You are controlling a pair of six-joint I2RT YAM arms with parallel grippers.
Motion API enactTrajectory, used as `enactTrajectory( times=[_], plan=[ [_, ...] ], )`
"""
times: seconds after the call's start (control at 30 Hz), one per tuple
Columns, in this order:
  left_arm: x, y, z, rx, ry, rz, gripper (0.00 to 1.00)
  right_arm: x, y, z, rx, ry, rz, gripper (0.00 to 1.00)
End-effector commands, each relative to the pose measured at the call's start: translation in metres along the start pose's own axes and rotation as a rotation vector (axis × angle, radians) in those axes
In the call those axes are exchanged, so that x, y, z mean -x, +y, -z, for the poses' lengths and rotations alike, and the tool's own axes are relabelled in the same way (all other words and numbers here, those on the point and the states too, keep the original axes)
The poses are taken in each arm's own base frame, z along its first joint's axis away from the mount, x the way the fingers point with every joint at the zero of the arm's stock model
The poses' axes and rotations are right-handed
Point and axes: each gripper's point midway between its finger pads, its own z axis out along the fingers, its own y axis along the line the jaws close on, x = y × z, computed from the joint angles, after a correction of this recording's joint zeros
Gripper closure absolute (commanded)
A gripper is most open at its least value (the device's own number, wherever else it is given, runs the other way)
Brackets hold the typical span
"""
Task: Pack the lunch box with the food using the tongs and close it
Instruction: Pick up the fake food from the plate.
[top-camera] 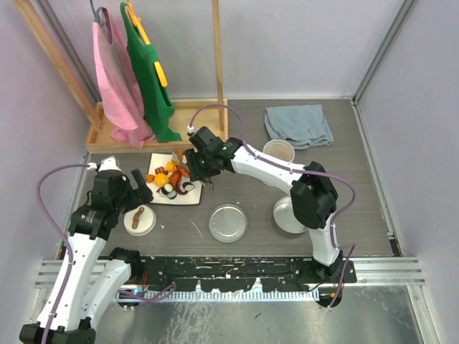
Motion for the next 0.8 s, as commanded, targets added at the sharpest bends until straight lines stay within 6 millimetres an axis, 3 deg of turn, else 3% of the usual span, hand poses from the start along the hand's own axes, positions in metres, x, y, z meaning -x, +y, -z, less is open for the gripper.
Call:
enactTrajectory(
  times=[0.0, 0.77],
  plan=[
    [0.020, -0.011, 0.008, -0.050, -0.079, 0.020, 0.02, 0.036, 0.023, 0.008, 0.071, -0.100, -0.023, 0.46],
    [0.018, -0.013, 0.008, -0.062, -0.069, 0.019, 0.02, 0.030, 0.022, -0.010, 0.058, -0.056, -0.036, 0.46]
  ],
)
